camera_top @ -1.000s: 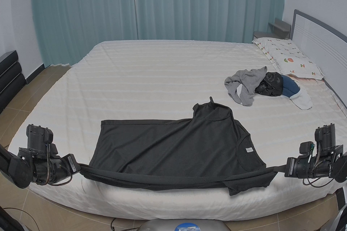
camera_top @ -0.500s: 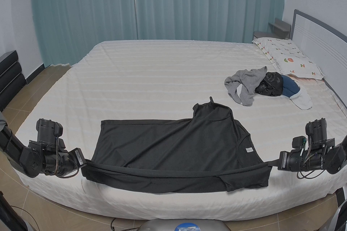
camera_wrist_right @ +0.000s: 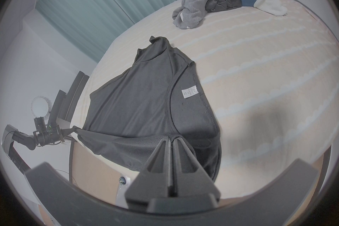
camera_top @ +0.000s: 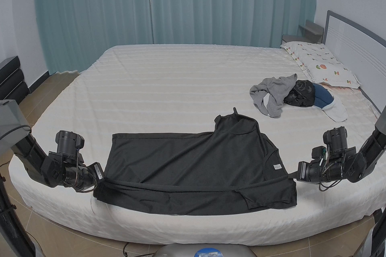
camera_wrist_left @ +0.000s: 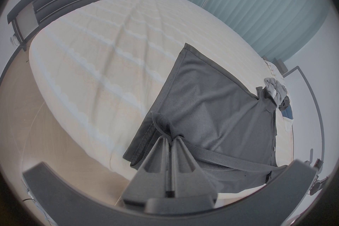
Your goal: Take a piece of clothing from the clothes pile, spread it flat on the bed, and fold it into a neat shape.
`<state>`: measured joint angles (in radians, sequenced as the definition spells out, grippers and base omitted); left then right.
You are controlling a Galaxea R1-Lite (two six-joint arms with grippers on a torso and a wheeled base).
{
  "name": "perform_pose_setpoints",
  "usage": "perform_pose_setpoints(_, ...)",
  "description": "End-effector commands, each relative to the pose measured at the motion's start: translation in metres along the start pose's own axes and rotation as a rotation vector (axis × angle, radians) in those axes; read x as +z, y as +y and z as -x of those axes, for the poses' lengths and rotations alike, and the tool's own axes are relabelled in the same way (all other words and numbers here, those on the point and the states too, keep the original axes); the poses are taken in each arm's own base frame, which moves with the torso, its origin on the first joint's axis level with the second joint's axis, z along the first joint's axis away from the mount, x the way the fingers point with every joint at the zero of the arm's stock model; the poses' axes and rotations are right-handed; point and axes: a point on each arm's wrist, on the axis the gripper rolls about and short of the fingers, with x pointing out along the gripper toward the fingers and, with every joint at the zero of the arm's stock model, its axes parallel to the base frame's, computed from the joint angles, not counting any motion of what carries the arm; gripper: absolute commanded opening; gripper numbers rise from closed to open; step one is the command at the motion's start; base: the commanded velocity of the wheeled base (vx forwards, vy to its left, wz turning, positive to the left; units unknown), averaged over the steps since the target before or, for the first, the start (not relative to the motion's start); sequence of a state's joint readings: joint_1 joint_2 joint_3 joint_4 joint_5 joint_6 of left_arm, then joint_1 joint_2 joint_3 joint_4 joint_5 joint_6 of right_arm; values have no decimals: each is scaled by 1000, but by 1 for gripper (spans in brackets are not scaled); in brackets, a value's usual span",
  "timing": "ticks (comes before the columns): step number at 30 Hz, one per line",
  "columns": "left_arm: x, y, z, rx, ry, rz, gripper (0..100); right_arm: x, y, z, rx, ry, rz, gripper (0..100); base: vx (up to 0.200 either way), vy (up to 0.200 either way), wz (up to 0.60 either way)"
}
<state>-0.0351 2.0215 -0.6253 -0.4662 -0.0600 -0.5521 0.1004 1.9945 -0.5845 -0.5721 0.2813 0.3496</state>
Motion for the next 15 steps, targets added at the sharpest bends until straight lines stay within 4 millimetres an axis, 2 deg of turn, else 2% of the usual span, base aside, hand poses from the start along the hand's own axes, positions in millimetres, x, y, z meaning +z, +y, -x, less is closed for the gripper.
perform_pose_setpoints(1,1,1,-24,22,33,2,0,1,-6,-20,-14,31,-10,0,0,0,0)
perform_pose_setpoints(8,5,-3,-40,21,35,42,0,5,-8,-33,-11,32,-12,0,0,0,0)
perform_pose_setpoints(9,5,-4,-42,22,37,44,0,6,-9,-34,-12,32,-15,100,0,0,0)
perform_pose_setpoints(10,5,-4,-42,22,37,44,0,5,-9,-34,-13,34,-15,100,0,0,0)
perform_pose_setpoints(11,5,-6,-45,19,39,50,100,5,-10,-36,-14,35,-24,100,0,0,0)
perform_pose_setpoints(15,5,-10,-47,12,35,70,100,9,-9,-36,-8,23,-63,100,0,0,0)
